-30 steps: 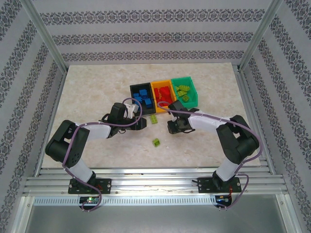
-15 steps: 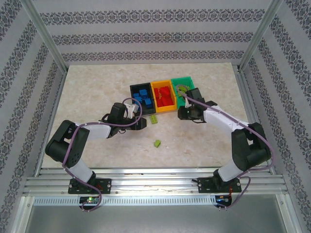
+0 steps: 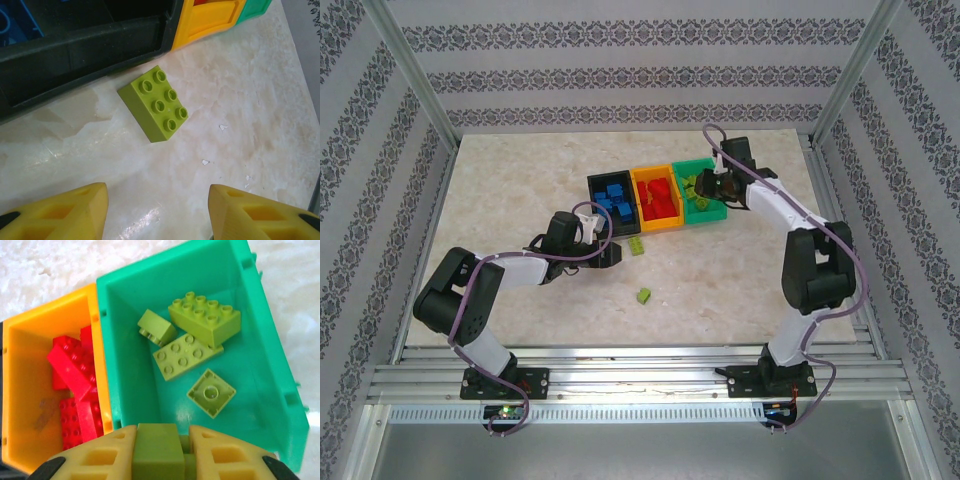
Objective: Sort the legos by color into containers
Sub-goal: Place the lego in the container, then pick up the lego from the bottom-center of the table.
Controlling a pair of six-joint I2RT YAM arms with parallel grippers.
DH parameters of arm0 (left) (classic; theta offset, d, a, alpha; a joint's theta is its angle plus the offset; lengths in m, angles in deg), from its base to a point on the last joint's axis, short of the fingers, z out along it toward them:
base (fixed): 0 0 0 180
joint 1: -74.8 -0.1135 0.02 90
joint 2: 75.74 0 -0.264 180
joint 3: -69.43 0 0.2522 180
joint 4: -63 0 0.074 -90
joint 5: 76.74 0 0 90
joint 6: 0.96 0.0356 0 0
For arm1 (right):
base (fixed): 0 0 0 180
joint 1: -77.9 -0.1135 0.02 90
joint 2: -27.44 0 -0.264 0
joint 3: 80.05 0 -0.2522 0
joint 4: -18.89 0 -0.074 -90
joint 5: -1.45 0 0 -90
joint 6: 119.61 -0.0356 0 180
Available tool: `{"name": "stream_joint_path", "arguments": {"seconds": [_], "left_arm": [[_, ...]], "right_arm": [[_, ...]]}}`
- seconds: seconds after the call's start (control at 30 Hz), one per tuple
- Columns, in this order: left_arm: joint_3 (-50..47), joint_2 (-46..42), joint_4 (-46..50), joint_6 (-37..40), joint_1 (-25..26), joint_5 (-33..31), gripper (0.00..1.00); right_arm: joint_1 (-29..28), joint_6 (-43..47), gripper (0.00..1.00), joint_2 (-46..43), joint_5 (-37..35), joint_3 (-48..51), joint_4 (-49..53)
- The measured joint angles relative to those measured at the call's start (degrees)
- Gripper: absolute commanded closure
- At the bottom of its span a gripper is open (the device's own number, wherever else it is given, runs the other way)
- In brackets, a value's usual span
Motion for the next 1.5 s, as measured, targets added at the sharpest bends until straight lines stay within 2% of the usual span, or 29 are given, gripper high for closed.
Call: {"name": "stream_joint_path", "arguments": {"seconds": [0.03,0.1,0.17,0.3,0.43,0.5,0.73,0.83,1.0,1.17,1.33,1.43,1.5], "left_arm": [[0.0,0.0,0.0,0.0,0.0,-0.2,0.45],[0.0,0.0,0.0,0.2,0.0,-0.2,0.45],[0.0,0.0,0.0,0.2,0.0,-0.2,0.45],[0.0,0.0,0.0,0.4,0.0,-0.2,0.44],[0.0,0.0,0.0,0.4,0.0,-0.2,0.44],[0.0,0.0,0.1,0.5,0.0,-0.2,0.44],[0.6,-0.5,1.6,1.7,0.0,-1.6,0.44],[0.7,-0.5,1.6,1.7,0.0,-1.5,0.43],[1.0,-0.5,1.6,1.7,0.0,-1.4,0.44],[1.0,-0.5,1.7,1.7,0.0,-1.4,0.43],[1.0,-0.5,1.7,1.7,0.0,-1.4,0.43],[1.0,-0.5,1.7,1.7,0.0,-1.4,0.43],[1.0,-0.5,1.7,1.7,0.0,-1.4,0.43]], "right_arm": [[0.0,0.1,0.68,1.4,0.0,-1.8,0.5],[0.0,0.8,0.48,3.9,-0.4,-4.8,1.2],[0.0,1.3,0.44,5.7,-1.0,-6.8,1.9],[-0.2,1.5,0.44,5.6,-1.3,-5.7,2.3],[-2.1,2.3,0.44,0.7,-2.2,2.7,2.0],[-4.7,3.1,0.44,-3.3,-2.5,8.0,2.3],[-19.4,6.4,0.41,-19.7,-2.7,22.7,4.8],[-23.1,6.4,0.39,-22.5,-2.0,26.5,5.4],[-29.0,5.8,0.36,-20.2,-1.0,28.3,5.6],[-35.7,5.9,0.34,-13.8,0.1,26.5,5.8],[-37.7,6.1,0.35,-9.1,0.2,23.5,6.4],[-38.4,6.3,0.39,-7.3,-0.3,22.8,6.5],[-38.4,6.4,0.49,-6.2,-0.6,22.8,6.6]]}}
